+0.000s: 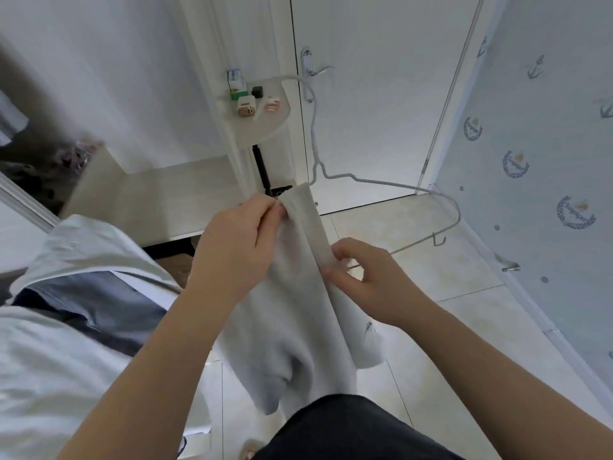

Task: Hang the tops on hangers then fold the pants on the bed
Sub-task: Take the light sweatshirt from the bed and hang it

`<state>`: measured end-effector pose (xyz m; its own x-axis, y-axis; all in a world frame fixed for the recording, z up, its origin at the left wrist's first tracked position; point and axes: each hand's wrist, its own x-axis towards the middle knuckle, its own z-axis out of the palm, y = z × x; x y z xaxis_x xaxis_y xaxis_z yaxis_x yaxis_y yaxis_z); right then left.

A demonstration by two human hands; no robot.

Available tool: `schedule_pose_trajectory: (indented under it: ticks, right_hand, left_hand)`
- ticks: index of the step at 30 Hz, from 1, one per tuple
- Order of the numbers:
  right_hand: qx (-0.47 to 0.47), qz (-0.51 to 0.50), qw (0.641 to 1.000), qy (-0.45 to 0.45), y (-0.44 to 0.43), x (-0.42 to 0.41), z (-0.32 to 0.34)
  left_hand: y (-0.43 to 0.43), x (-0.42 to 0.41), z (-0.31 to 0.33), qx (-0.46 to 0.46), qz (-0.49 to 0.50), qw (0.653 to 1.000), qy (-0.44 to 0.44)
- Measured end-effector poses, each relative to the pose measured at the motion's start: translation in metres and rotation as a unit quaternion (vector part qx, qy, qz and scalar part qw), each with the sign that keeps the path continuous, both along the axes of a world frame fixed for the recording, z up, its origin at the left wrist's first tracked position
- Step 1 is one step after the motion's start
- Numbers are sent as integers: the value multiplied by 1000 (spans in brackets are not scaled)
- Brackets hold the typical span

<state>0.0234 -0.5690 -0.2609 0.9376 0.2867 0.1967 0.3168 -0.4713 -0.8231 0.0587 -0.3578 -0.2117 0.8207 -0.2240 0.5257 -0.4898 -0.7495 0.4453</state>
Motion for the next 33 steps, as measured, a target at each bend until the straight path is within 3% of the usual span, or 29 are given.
schedule_pose_trajectory:
  ticks: [4, 9, 14, 20, 23, 27, 33]
  right_hand:
    - [46, 15, 998, 52, 0, 1, -3]
    - [-142, 98, 972, 158, -1, 6, -42]
    - [-380, 91, 912, 128, -14, 30, -90]
    - [-466, 5, 885, 8, -55, 53, -98]
    - [-411, -20, 911, 20, -71, 63, -91]
    - [-242, 7, 970, 19, -66, 64, -54]
    - [-114, 69, 990, -44, -11, 53, 14]
  left_hand:
    - [12, -2, -8, -33, 5, 999, 18]
    - [24, -3, -12, -36, 6, 999, 20]
    - [44, 2, -15, -12, 22, 1000, 15]
    - [85, 1, -14, 62, 3, 997, 50]
    - [100, -4, -16, 90, 14, 994, 61]
    - [102, -3, -21, 107, 20, 990, 88]
    - [55, -5, -25, 150, -56, 976, 145]
